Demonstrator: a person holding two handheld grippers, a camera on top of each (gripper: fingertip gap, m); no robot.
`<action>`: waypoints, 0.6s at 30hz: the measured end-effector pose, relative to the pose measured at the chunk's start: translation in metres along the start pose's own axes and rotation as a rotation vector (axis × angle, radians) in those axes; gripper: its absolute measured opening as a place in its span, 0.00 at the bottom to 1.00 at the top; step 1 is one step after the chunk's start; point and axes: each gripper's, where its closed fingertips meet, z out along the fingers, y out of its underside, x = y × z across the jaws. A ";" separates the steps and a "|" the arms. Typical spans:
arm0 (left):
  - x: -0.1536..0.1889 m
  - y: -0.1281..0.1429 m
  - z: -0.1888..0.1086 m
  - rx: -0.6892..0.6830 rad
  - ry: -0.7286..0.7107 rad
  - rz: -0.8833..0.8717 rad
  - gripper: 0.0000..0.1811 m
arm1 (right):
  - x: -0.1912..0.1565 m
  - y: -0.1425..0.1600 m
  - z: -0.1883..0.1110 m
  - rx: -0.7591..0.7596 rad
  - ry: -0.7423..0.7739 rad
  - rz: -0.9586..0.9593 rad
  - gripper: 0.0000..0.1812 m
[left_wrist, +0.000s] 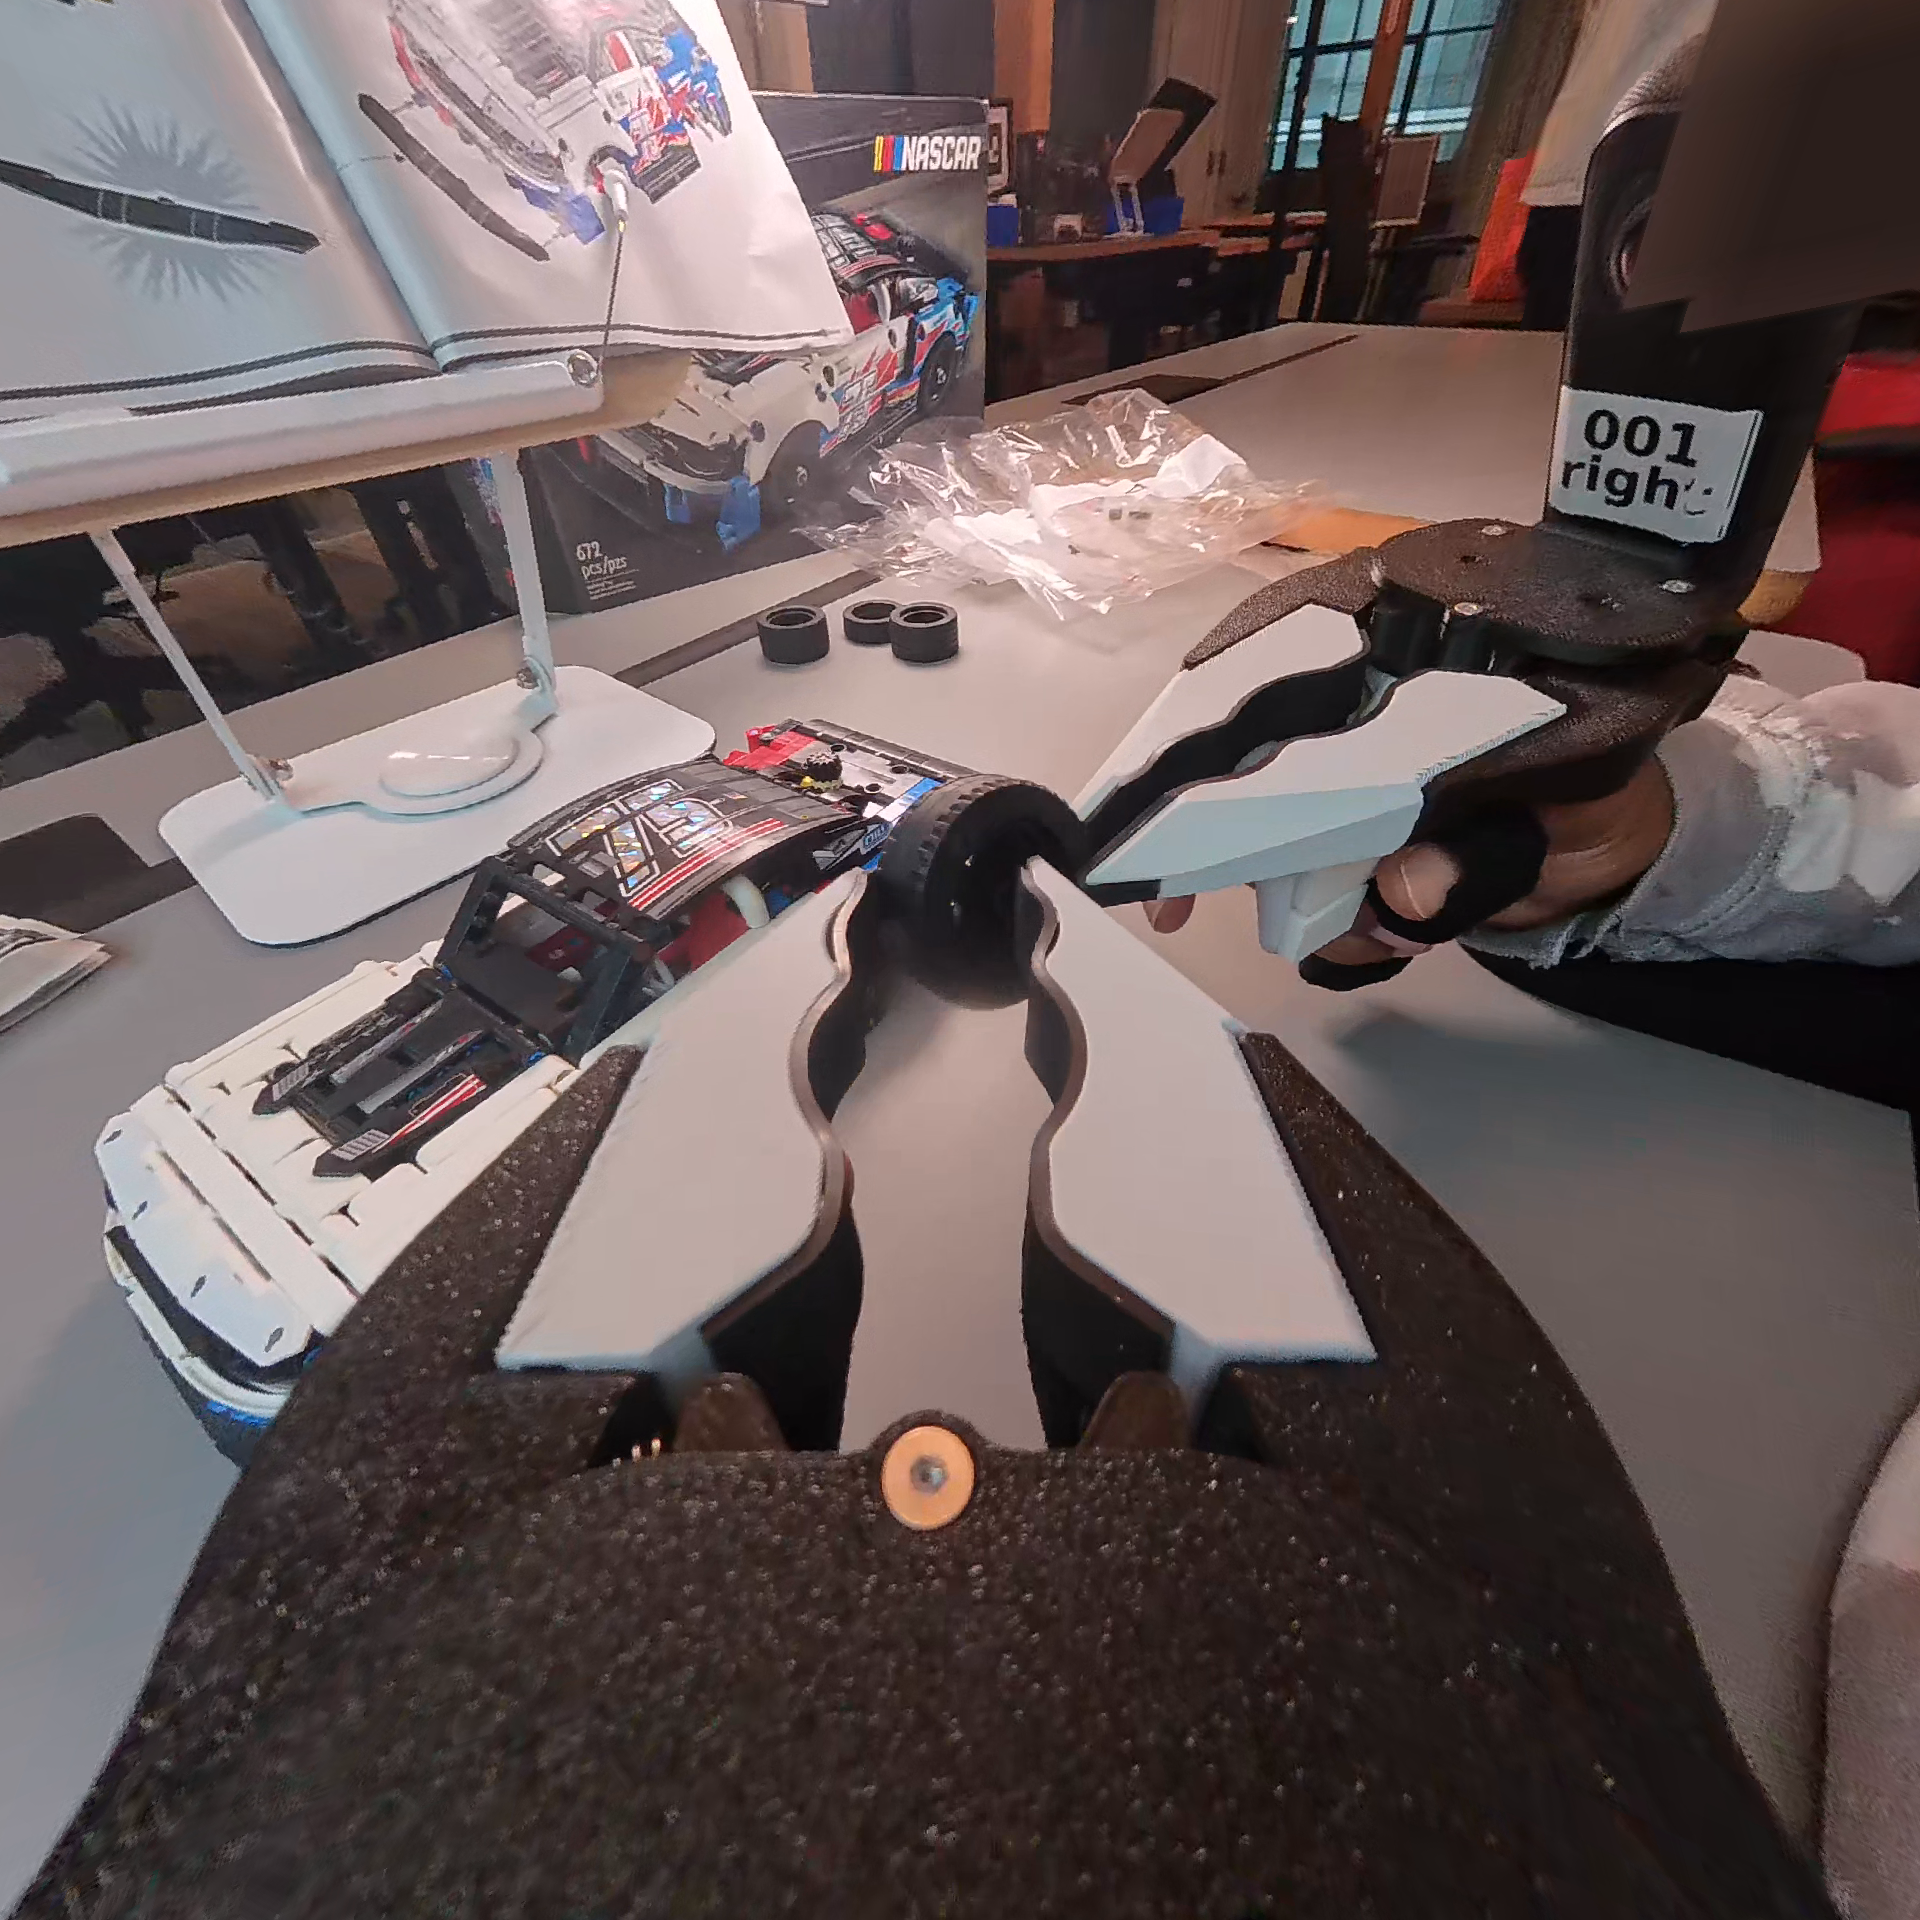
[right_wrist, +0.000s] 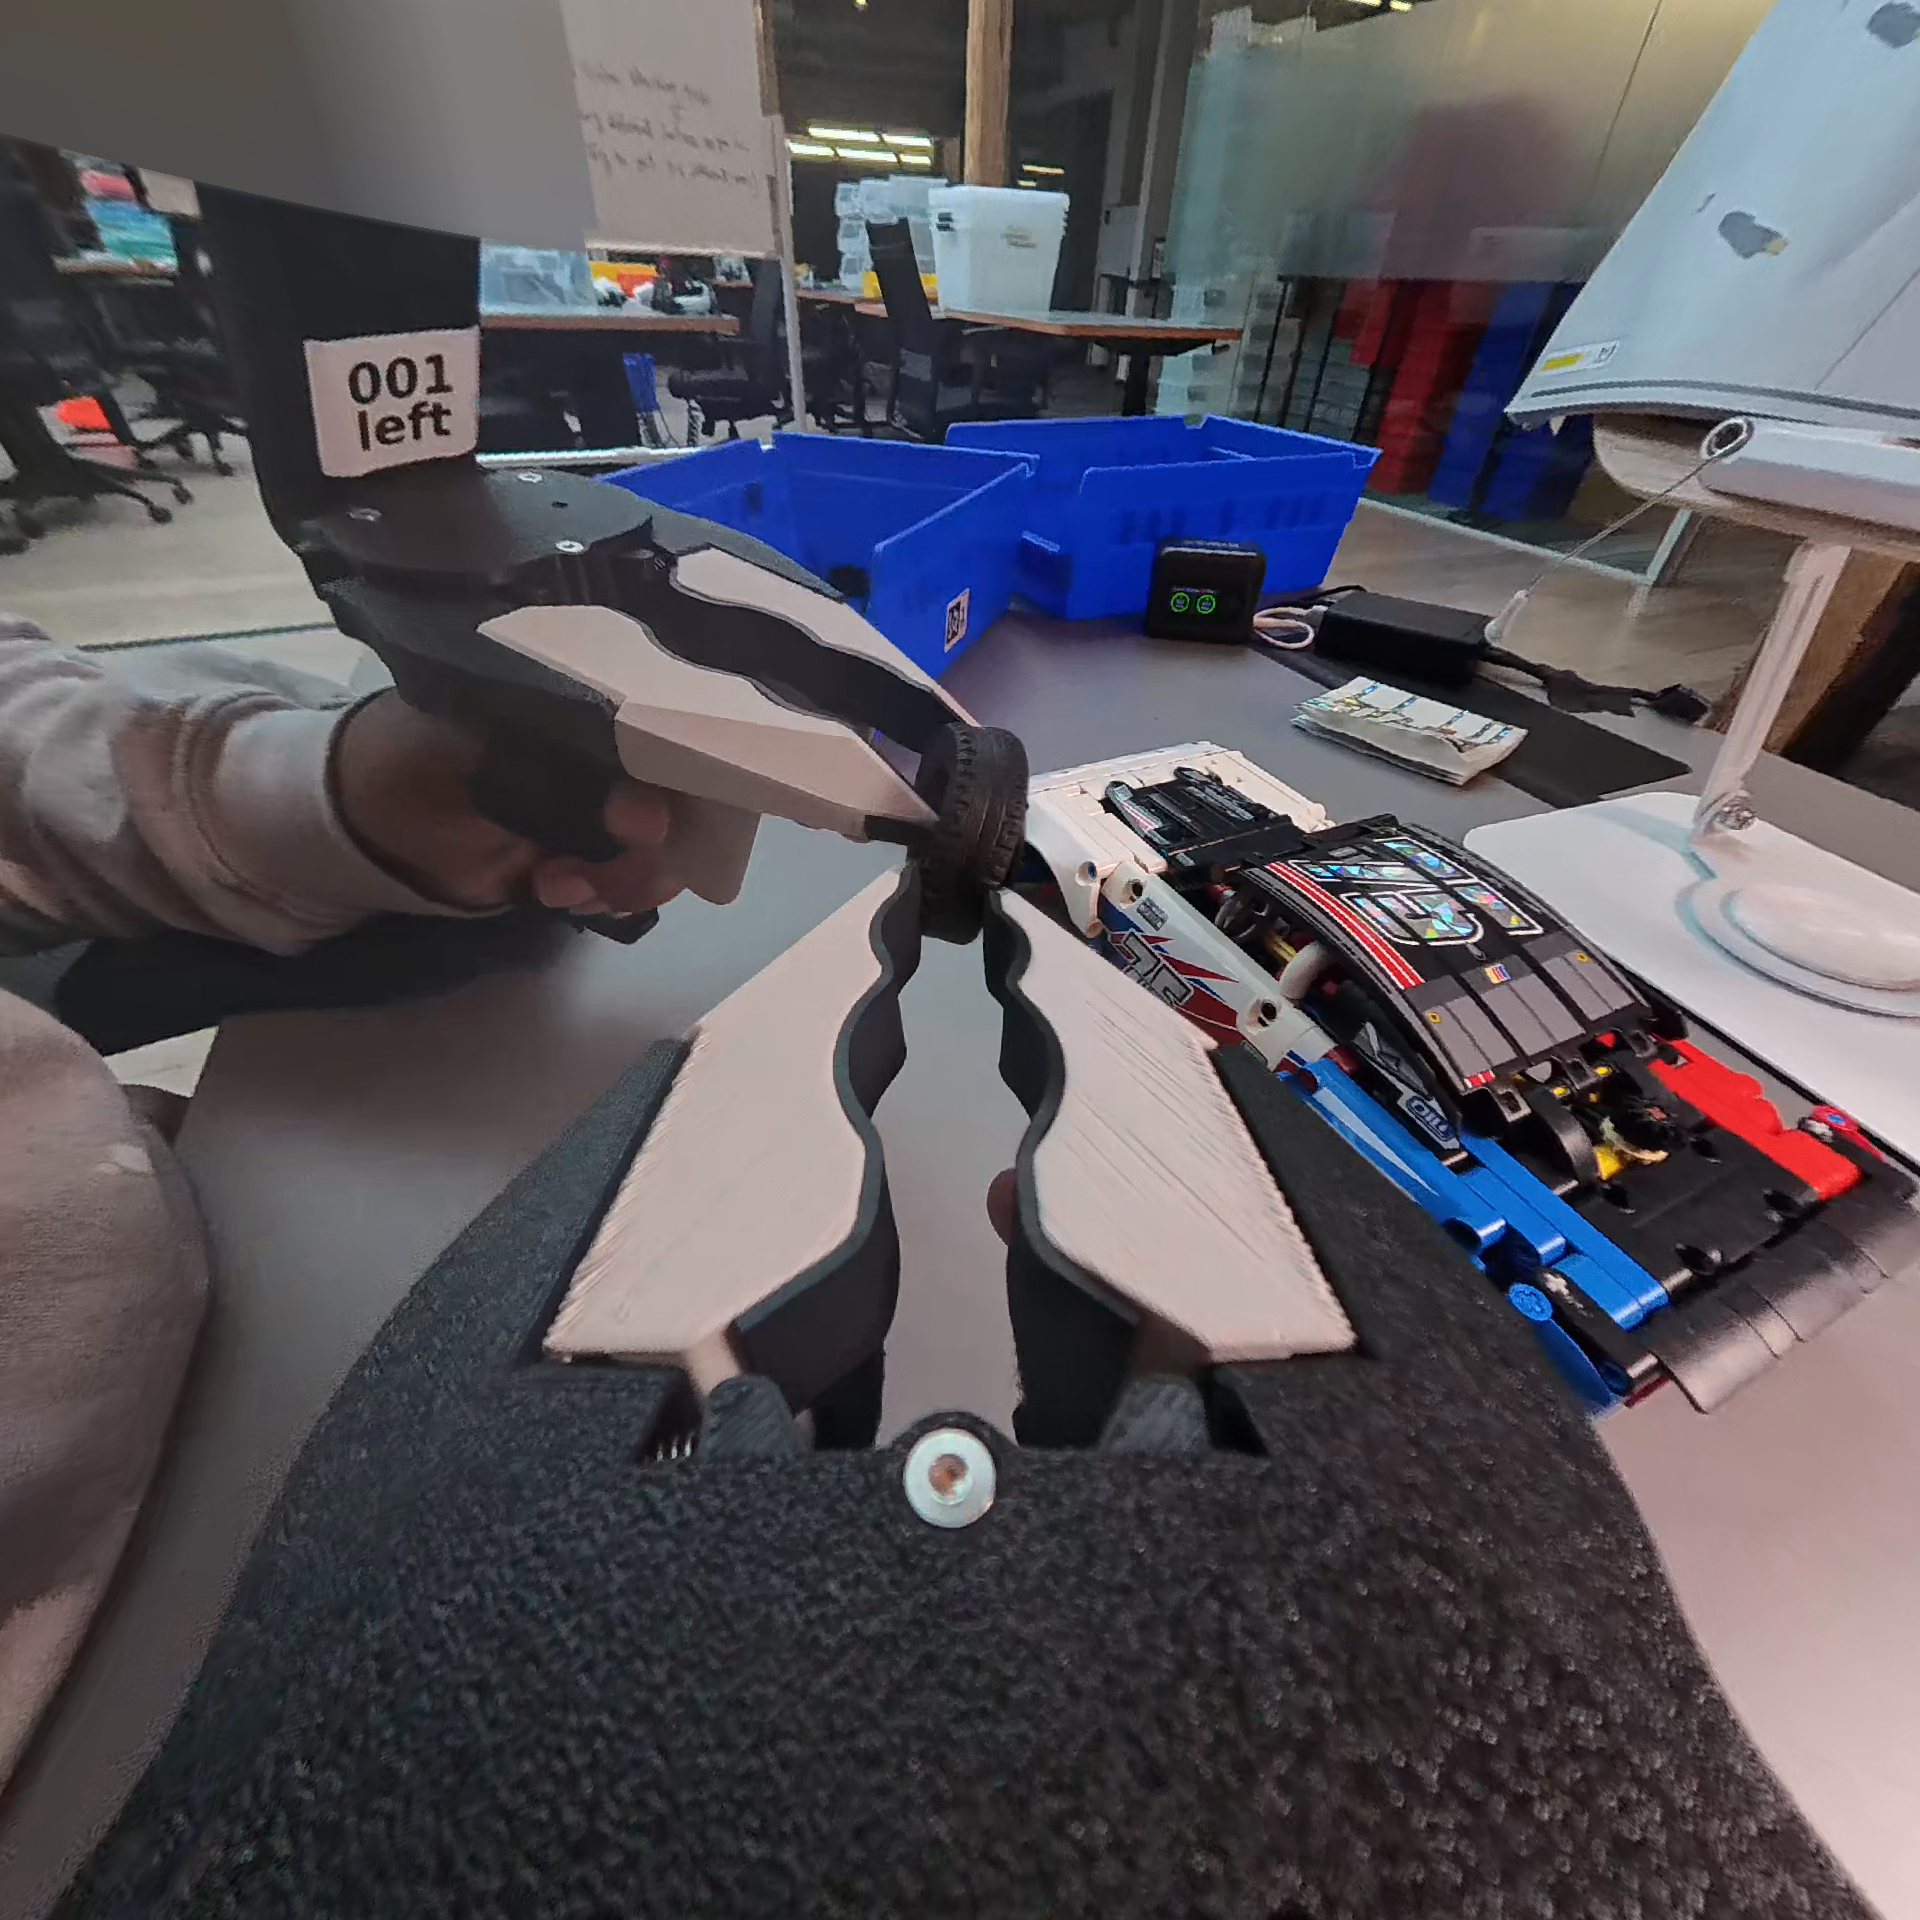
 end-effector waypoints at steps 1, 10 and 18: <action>-0.001 0.001 0.000 -0.005 -0.010 0.011 0.14 | -0.001 0.001 0.001 -0.004 -0.004 0.006 0.04; -0.004 0.014 0.004 -0.074 -0.055 0.086 0.14 | 0.002 0.012 0.003 -0.036 0.041 -0.030 0.04; -0.009 0.013 0.006 -0.091 -0.161 0.216 0.14 | 0.008 0.012 0.007 -0.049 0.124 -0.083 0.04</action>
